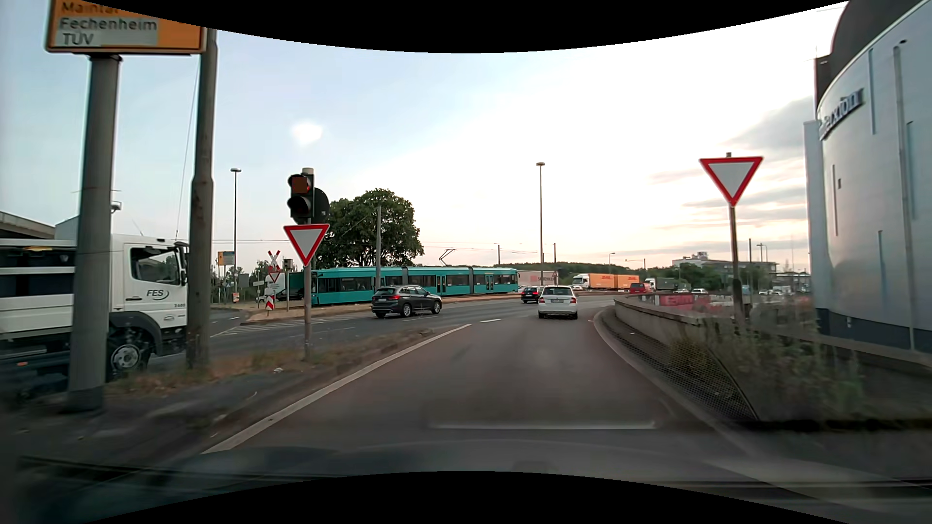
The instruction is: Follow the waypoints while adhering to traffic rules and regulations
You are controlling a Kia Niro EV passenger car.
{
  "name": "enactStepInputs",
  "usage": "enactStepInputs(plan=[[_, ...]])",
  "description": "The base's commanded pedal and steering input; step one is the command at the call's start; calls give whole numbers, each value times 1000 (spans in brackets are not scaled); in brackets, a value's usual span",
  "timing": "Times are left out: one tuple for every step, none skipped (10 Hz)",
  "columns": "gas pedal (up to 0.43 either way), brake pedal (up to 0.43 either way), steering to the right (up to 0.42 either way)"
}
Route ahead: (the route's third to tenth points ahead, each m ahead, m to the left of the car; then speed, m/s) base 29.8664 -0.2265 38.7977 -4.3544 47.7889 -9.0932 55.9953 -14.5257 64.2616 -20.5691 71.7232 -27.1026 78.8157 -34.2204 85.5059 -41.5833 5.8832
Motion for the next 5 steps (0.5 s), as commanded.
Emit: enactStepInputs(plan=[[0, 220, 44], [0, 226, 44], [0, 220, 44], [0, 220, 43], [0, 220, 39]])
